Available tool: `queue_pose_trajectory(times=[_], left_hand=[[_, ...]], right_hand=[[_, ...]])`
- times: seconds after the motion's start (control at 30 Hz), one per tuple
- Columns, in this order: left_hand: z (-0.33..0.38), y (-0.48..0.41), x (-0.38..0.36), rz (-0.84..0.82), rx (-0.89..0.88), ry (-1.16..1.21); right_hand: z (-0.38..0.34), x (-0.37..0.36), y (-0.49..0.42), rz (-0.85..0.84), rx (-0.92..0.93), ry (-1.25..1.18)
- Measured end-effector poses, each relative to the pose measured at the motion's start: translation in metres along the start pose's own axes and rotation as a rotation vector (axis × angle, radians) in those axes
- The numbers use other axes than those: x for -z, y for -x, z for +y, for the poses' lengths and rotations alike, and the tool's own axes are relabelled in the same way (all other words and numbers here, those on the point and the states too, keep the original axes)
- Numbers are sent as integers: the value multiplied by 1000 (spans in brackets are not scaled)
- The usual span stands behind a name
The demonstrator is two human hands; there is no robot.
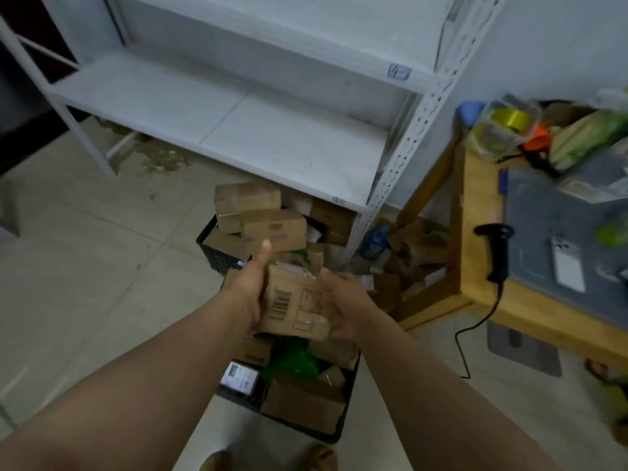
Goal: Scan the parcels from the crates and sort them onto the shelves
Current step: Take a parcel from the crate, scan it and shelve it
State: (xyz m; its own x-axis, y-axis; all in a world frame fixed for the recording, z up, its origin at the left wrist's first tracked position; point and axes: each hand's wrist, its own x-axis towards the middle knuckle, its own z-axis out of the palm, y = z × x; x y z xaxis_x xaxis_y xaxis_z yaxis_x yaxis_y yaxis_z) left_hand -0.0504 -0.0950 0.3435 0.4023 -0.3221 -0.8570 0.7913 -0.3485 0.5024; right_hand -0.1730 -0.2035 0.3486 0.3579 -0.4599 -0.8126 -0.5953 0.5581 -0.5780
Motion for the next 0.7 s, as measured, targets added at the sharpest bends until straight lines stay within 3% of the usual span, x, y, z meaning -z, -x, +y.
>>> queue_pose_trajectory(times=[0.17,0.3,0.53,0.7], left_hand=[[36,70,-21,-98,-52,-73],[49,99,-22,-167,-148,-76],[59,115,-39,-336,-470,-54],[74,143,-49,-436,-571,-424]], right_hand=[[-44,27,53,84,213,102],[-77,57,80,79,280,91],[-106,106,116,-74,475,31],[-119,137,121,91,647,133]])
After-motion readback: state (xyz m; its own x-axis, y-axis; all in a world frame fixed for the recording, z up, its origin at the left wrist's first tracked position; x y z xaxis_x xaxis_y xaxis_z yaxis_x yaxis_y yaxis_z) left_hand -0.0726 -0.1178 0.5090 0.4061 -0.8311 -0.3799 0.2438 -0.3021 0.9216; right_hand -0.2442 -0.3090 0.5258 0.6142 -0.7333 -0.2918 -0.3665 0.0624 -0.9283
